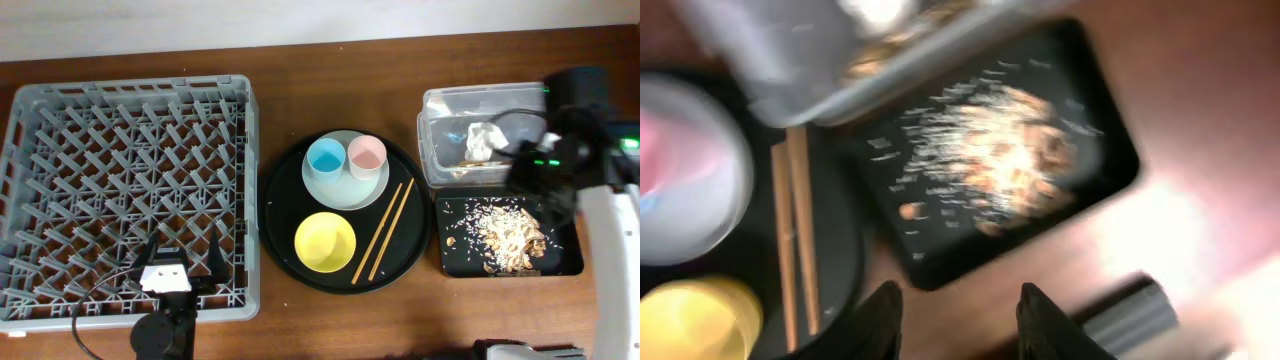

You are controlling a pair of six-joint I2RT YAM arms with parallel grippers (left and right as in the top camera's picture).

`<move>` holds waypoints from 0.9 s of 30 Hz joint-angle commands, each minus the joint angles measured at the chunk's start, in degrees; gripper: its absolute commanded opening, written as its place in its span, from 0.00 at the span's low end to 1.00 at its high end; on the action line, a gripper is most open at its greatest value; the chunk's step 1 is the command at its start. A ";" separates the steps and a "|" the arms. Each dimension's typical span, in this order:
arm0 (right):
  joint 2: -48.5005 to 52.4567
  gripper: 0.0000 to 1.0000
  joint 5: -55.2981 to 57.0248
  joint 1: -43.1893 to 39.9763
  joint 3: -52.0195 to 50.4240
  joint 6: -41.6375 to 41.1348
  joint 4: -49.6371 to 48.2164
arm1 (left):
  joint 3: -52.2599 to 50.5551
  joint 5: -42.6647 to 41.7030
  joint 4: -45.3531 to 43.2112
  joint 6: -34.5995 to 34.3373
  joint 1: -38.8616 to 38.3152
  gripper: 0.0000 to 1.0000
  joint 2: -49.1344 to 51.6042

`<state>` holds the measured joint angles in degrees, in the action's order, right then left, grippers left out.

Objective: Sort waste into correct bins and load items into the dishwasher rack
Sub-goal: 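Grasp the pink cup with the right gripper and lift it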

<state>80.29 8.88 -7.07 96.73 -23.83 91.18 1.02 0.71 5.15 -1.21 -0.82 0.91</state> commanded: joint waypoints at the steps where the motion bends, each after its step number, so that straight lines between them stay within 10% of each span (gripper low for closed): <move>1: -0.20 0.50 0.59 -8.81 0.94 -0.42 1.27 | -0.24 -0.52 0.07 0.85 -0.26 0.99 -0.24; 4: 0.11 0.87 0.59 -11.82 0.94 -0.44 1.66 | -0.24 -0.55 0.04 0.85 -0.26 0.99 -0.24; 7: 0.22 0.88 -1.86 -12.07 0.94 0.48 3.17 | -0.24 -0.55 0.07 0.85 -0.26 0.99 -0.24; 14: 0.74 0.49 -36.39 -5.44 0.94 34.64 -0.07 | -0.24 -0.42 0.07 0.83 -0.26 0.99 -0.24; 19: 3.39 0.58 -33.55 8.13 0.90 37.11 -7.26 | -0.24 -0.76 0.07 0.85 -0.26 0.99 -0.24; 21: 4.70 0.92 -32.41 12.35 0.90 37.09 -9.90 | -0.24 -0.76 0.07 0.85 -0.26 1.00 -0.24; 22: 5.27 0.92 -32.59 13.94 0.90 37.03 -10.97 | -0.24 -0.76 0.07 0.85 -0.26 0.99 -0.24; 27: 7.54 0.38 -34.42 20.68 0.87 42.40 -18.97 | -0.24 -0.76 0.07 0.85 -0.26 0.99 -0.24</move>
<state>86.46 -24.99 9.63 96.71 12.43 74.41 1.02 0.60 5.15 -1.21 -0.82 0.91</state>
